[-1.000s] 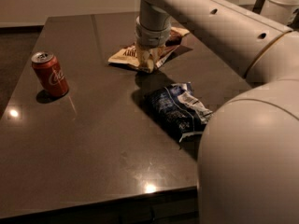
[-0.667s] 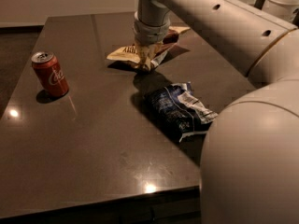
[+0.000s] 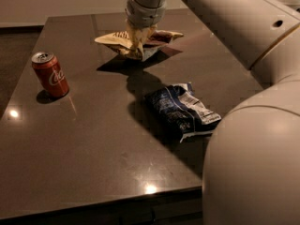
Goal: Pick brown chip bag
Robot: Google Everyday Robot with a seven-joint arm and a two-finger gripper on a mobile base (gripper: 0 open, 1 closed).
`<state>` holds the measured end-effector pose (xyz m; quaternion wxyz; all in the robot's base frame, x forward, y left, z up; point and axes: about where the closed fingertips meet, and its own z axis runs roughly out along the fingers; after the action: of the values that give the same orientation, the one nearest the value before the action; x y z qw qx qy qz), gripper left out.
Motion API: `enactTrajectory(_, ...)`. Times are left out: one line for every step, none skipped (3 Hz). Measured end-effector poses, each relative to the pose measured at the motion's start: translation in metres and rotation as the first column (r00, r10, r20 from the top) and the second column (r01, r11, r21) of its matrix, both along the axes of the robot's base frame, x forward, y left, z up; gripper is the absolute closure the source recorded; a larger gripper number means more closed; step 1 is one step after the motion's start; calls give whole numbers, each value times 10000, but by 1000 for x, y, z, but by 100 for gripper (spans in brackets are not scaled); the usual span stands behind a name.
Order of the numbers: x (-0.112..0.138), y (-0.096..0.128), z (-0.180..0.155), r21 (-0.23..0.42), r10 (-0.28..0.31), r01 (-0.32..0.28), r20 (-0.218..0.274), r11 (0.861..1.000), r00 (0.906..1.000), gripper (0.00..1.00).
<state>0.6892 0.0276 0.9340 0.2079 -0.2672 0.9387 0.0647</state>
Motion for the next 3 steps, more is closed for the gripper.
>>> enactTrajectory(2,10,33,306,292,-310,587,9991,9979,100)
enactTrajectory(3,14,64,580,407,-479,1197,9972,9920,100)
enactTrajectory(1,15,88,798,447,-589,1694,9951,9845,100)
